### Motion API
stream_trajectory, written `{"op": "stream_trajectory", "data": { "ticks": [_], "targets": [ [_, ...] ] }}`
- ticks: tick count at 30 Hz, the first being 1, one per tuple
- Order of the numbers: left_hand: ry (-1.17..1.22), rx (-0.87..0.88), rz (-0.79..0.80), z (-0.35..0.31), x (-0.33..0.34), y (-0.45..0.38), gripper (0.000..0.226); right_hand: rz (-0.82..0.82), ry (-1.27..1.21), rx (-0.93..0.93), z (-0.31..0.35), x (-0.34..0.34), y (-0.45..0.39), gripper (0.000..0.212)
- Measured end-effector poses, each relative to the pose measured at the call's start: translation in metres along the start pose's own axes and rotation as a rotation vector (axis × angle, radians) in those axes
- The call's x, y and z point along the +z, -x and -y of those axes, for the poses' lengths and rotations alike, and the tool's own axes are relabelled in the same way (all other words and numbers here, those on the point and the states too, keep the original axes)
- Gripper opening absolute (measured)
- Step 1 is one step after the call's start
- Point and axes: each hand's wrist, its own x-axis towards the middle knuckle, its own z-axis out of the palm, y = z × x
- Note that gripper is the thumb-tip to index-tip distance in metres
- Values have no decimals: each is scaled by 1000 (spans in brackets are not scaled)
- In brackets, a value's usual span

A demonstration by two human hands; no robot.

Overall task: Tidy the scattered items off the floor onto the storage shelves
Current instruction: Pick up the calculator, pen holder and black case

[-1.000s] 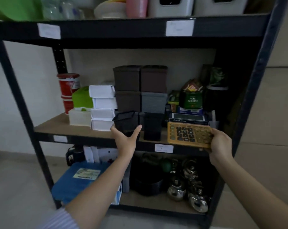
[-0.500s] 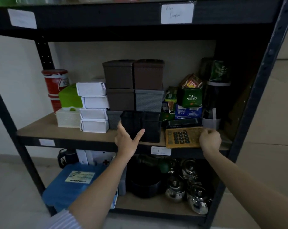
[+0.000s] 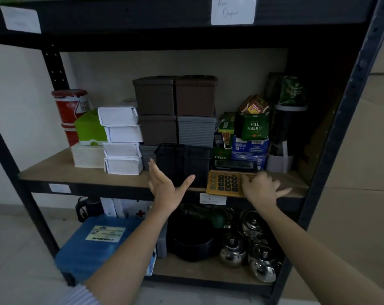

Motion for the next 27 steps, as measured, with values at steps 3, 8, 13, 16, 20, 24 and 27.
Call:
{"op": "stream_trajectory", "data": {
  "ticks": [3,8,13,16,20,24,27],
  "targets": [
    [-39,9,46,5,-3,-1,125,-3,57,-92,-6,4,-8,42],
    [-57,5,90,7,-12,-3,120,-67,39,-131,-4,5,-8,47],
    [-60,8,127,7,-19,1,130,-30,192,-108,5,-7,0,53],
    [-9,-2,123,8,-25,11,133,-110,166,-229,10,-10,9,54],
    [42,43,-32,10,-37,29,112,-246,-15,-605,31,-5,32,37],
    [56,90,-120,17,-73,47,60,-293,-223,-870,66,14,76,21],
    [-38,126,-80,36,-122,63,29,-462,-290,-837,95,25,117,16]
  ]
}}
